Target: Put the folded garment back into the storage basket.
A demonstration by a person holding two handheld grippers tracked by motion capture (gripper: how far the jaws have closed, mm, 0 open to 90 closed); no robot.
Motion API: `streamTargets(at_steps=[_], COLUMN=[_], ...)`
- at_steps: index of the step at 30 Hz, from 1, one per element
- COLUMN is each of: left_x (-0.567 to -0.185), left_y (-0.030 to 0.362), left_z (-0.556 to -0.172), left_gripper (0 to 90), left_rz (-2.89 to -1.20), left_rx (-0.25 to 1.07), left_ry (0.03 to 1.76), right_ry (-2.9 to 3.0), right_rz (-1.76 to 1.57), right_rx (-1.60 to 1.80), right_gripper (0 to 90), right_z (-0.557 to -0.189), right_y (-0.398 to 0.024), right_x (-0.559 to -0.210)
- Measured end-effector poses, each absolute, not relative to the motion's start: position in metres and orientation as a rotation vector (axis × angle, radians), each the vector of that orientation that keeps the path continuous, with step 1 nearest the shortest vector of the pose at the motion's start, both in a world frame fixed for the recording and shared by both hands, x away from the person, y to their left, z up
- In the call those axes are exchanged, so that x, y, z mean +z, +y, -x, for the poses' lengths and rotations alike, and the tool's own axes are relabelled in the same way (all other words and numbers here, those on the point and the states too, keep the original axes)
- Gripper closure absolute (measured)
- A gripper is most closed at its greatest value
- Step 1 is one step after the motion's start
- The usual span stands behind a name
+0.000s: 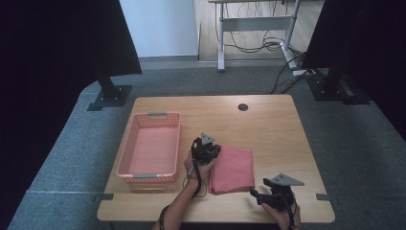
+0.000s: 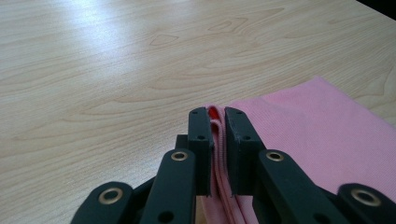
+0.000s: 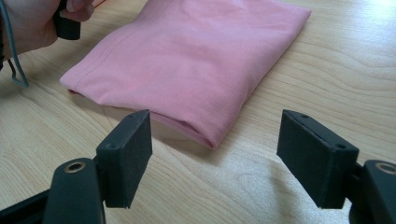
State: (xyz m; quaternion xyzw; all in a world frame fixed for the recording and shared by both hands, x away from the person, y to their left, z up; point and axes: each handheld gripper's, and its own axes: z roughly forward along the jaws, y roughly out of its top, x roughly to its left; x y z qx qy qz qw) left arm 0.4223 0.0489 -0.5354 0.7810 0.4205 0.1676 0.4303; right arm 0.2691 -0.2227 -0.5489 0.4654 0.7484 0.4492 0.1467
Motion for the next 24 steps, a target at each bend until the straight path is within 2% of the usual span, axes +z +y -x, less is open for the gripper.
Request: streamTargets(at_steps=[24], left_x=[-0.537], left_y=[0.049], left_z=[-0.423], left_gripper=[81.1], left_rz=[-1.952], left_rx=[0.418], left_ry=[1.054], right_ry=[2.192], right_rz=[-1.322], right_rx=[1.236], right_gripper=[27.0], right_z=[-0.281], right_y=[-0.207], right_x=[-0.554])
